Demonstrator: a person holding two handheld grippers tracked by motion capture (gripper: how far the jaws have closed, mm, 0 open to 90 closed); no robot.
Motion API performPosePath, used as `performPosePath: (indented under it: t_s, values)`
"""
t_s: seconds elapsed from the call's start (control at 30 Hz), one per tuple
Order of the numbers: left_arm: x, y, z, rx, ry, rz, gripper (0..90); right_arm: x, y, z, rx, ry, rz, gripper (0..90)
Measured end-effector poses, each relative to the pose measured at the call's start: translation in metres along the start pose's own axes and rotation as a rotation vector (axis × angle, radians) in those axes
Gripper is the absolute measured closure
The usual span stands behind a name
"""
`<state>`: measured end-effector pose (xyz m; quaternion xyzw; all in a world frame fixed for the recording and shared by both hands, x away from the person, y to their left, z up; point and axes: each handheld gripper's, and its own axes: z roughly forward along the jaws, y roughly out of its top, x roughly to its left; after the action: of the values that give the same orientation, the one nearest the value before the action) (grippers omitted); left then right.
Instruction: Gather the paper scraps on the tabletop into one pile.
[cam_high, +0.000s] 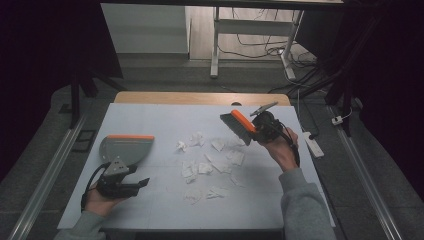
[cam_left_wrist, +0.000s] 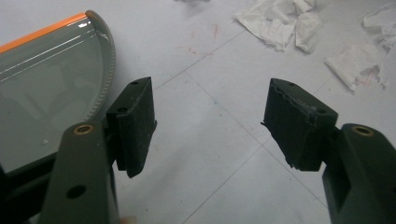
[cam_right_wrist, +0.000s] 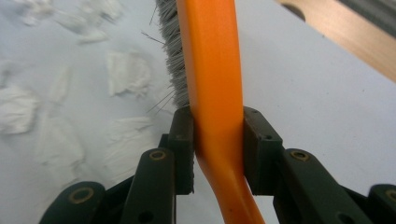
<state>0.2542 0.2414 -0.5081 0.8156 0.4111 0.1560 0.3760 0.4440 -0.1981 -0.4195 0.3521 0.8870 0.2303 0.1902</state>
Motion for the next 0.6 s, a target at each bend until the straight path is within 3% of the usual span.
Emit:
performPosePath:
  t_s: [0.13,0.17,0.37,0.6]
  values:
    - [0.002,-0.001,-0.001,-0.002,-0.002,-0.002,34.3,-0.001,0.013,0.016,0.081,-0.009,-0.015,68.1]
    - [0.002,-0.002,-0.001,-0.003,-0.002,-0.005,34.3,-0.002,0.019,0.022,0.114,-0.044,-0.036,68.2]
    - [0.005,-0.004,-0.003,-0.008,0.001,-0.009,34.3,-0.012,0.024,0.027,0.137,-0.067,-0.016,68.2]
    - [0.007,-0.005,-0.004,-0.010,0.004,-0.015,34.3,-0.027,0.019,0.041,0.217,-0.111,-0.012,68.5]
